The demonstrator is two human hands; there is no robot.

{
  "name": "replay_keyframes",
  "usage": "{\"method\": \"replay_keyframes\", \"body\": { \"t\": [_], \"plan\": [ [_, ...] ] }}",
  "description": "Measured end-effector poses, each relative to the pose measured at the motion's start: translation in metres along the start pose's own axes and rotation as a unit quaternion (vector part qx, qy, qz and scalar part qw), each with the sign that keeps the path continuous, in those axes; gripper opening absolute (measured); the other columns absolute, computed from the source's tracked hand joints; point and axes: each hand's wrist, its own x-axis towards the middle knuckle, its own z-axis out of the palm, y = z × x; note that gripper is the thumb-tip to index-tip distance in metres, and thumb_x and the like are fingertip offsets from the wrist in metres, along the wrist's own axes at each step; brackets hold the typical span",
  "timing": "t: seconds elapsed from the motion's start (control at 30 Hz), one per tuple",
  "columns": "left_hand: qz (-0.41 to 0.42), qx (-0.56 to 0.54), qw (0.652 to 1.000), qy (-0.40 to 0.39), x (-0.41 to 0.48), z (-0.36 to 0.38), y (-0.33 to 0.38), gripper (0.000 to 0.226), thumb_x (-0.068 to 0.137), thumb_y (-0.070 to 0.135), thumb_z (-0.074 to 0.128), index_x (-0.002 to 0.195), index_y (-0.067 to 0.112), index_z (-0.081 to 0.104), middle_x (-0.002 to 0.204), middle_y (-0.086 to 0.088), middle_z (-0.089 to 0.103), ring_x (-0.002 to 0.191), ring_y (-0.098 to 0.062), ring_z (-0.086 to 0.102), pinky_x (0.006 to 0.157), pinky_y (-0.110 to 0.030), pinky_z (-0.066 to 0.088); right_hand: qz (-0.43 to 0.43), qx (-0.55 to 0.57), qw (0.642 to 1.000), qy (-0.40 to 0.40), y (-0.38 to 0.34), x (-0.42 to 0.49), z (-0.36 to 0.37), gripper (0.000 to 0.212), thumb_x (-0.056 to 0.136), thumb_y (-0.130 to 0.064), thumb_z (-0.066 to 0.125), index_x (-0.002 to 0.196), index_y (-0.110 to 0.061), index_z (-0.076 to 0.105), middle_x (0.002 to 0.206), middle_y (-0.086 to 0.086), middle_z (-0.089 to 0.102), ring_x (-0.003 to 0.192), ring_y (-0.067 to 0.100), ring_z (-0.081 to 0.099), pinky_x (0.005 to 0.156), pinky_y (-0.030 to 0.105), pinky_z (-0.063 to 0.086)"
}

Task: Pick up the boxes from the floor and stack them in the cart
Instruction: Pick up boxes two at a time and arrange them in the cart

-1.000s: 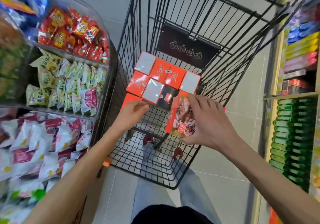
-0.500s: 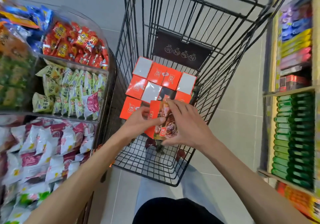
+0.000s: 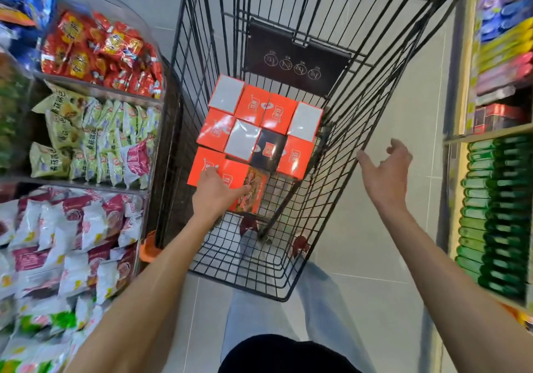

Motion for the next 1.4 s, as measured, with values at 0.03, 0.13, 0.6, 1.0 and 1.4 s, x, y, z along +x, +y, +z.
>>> {"method": "replay_keyframes", "body": {
  "t": [0.03, 0.13, 0.6, 1.0, 1.4],
  "plan": [
    [-0.003, 0.014, 1.0, 0.008, 0.006, 0.007, 0.0, 0.105, 0.061, 0.068, 0.076, 0.138, 0.008, 0.038, 0.135, -0.009, 0.047, 0.123, -0.028, 0.05, 0.092, -0.049, 0.05, 0.032, 0.035, 0.999, -0.014, 0.003, 0.006, 0.01, 0.068, 0.09, -0.046, 0.063, 0.143, -0.011, 0.039, 0.137, 0.008, 0.046, 0.122, 0.023, 0.05, 0.104, 0.036, 0.041],
    [-0.001, 0.051, 0.998, 0.028, 0.025, 0.028, -0.003, 0.101, 0.063, 0.064, 0.078, 0.134, 0.003, 0.038, 0.134, -0.012, 0.045, 0.126, -0.03, 0.046, 0.088, -0.047, 0.049, 0.124, 0.147, 0.98, -0.05, 0.007, 0.019, 0.041, 0.04, 0.094, -0.042, 0.056, 0.123, -0.015, 0.056, 0.114, 0.003, 0.06, 0.103, 0.019, 0.057, 0.093, 0.032, 0.045],
    [-0.009, 0.17, 0.977, 0.128, 0.069, 0.069, -0.002, 0.1, 0.054, 0.056, 0.087, 0.127, 0.004, 0.042, 0.121, -0.02, 0.05, 0.112, -0.038, 0.05, 0.087, -0.048, 0.049, 0.116, 0.2, 0.973, 0.005, 0.022, 0.031, 0.09, 0.006, 0.099, -0.017, 0.051, 0.102, -0.019, 0.055, 0.078, -0.007, 0.06, 0.071, 0.01, 0.06, 0.078, 0.053, 0.056],
    [0.007, 0.15, 0.986, 0.072, 0.07, 0.052, -0.001, 0.084, 0.077, 0.055, 0.073, 0.137, 0.007, 0.038, 0.127, -0.019, 0.046, 0.119, -0.04, 0.045, 0.091, -0.052, 0.044, 0.096, 0.164, 0.982, -0.019, 0.029, 0.036, 0.09, 0.009, 0.099, -0.02, 0.05, 0.108, -0.021, 0.051, 0.092, 0.002, 0.062, 0.078, 0.018, 0.057, 0.077, 0.039, 0.049],
    [0.193, 0.305, 0.932, -0.014, 0.043, -0.027, 0.026, 0.043, 0.092, 0.037, 0.055, 0.123, 0.007, 0.054, 0.123, -0.016, 0.053, 0.116, -0.036, 0.048, 0.09, -0.045, 0.043, 0.044, -0.156, 0.964, -0.209, 0.011, 0.022, 0.026, 0.059, 0.086, -0.056, 0.063, 0.121, -0.009, 0.06, 0.124, 0.012, 0.063, 0.114, 0.033, 0.058, 0.092, 0.037, 0.047]
  ]
}}
